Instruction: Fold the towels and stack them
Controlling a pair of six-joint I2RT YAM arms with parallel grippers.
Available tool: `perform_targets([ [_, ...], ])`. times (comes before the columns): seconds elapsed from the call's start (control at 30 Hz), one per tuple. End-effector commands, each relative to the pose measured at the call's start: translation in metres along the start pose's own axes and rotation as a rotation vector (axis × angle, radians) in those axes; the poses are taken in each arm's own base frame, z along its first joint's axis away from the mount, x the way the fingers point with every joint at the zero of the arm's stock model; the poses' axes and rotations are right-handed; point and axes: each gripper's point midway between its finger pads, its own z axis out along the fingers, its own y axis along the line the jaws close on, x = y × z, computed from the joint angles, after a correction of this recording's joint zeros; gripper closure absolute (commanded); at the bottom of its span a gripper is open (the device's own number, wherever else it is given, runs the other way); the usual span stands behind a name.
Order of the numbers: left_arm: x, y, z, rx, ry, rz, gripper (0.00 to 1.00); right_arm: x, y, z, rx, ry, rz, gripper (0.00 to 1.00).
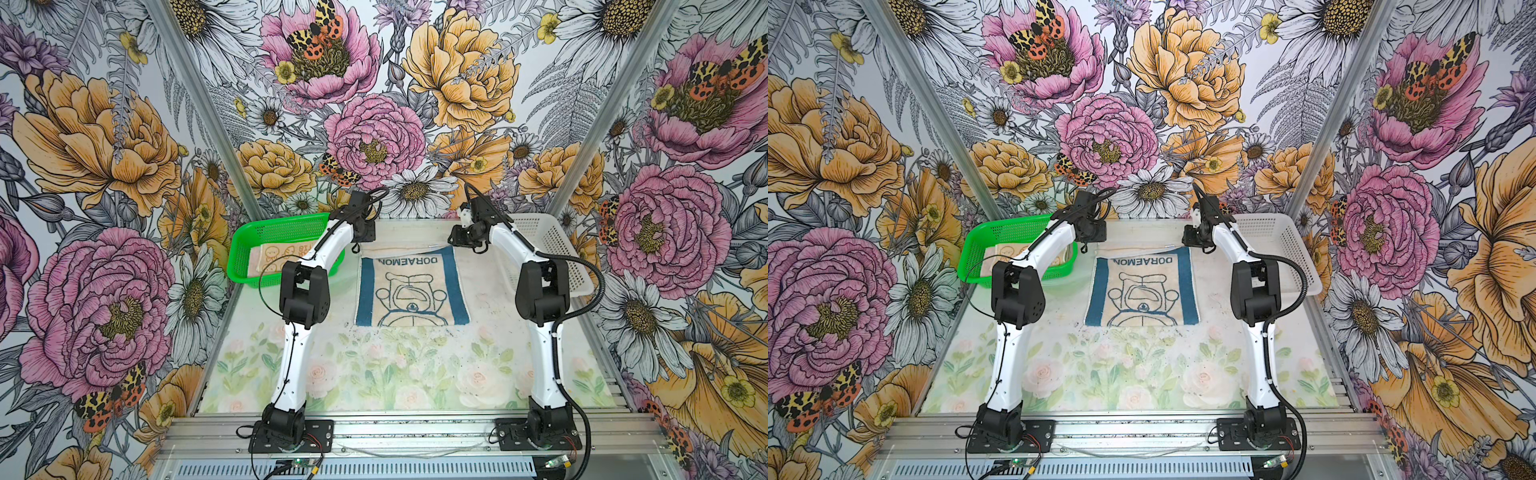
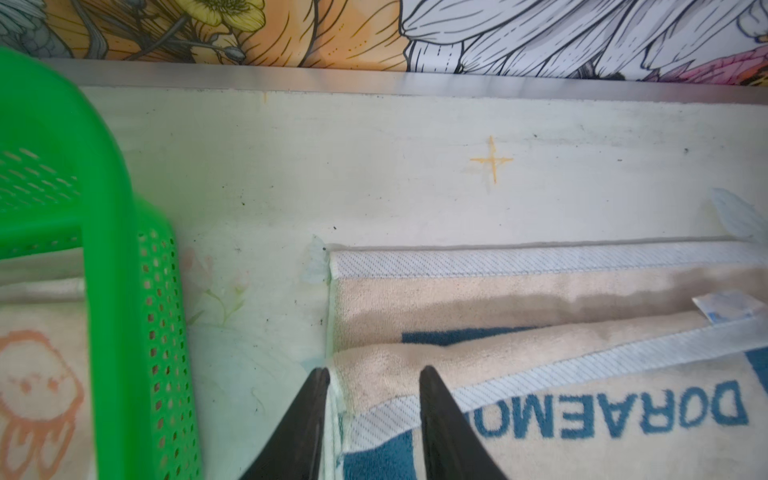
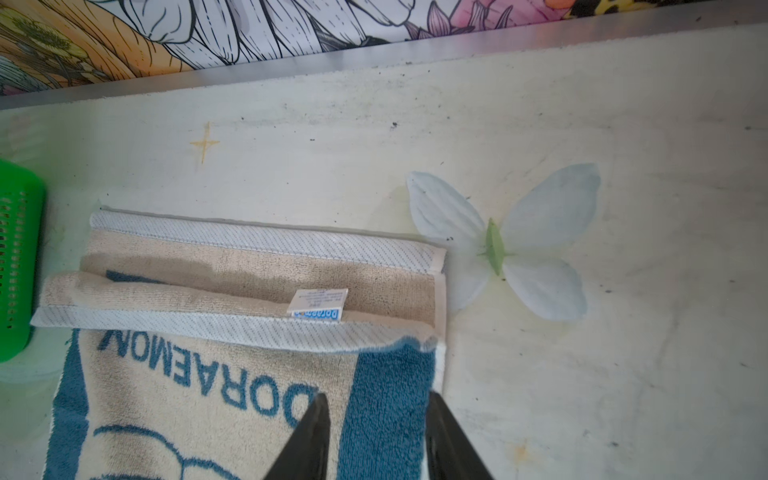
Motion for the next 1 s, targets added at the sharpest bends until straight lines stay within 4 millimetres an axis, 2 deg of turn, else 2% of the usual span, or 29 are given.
perform_targets([
  [0.0,0.009,-0.019,-0.060,0.026,-0.029,0.049,0.59,-0.015,0.035,-0.049,-0.028,-0.078,-0.084,0.56],
  [0.07,0.046,-0.020,-0.074,0.016,0.027,0.062,0.59,0.010,0.048,-0.067,-0.036,-0.049,-0.075,0.55],
  [0.13,0.084,-0.020,-0.087,-0.005,0.069,0.078,0.61,0.045,0.055,-0.079,-0.040,0.005,-0.038,0.55],
  [0.3,0.168,-0.009,-0.109,0.002,0.125,0.014,0.69,0.160,0.049,-0.085,0.016,0.181,0.041,0.58],
  [0.4,0.206,-0.009,-0.121,0.044,0.133,-0.032,0.72,0.204,0.040,-0.090,0.034,0.204,0.069,0.59],
  [0.5,0.230,-0.005,-0.130,0.055,0.125,-0.061,0.72,0.223,0.034,-0.099,0.048,0.190,0.077,0.58],
  [0.6,0.238,0.000,-0.131,0.073,0.104,-0.104,0.69,0.229,0.033,-0.105,0.049,0.183,0.079,0.58],
  [0.7,0.237,0.000,-0.125,0.112,0.103,-0.143,0.66,0.234,0.032,-0.105,0.046,0.189,0.083,0.58],
  [0.83,0.231,0.010,-0.114,0.057,0.090,-0.152,0.62,0.238,0.031,-0.097,0.036,0.203,0.079,0.57],
  [0.97,0.226,0.017,-0.099,0.061,0.097,-0.183,0.62,0.239,0.032,-0.088,0.019,0.218,0.074,0.57],
])
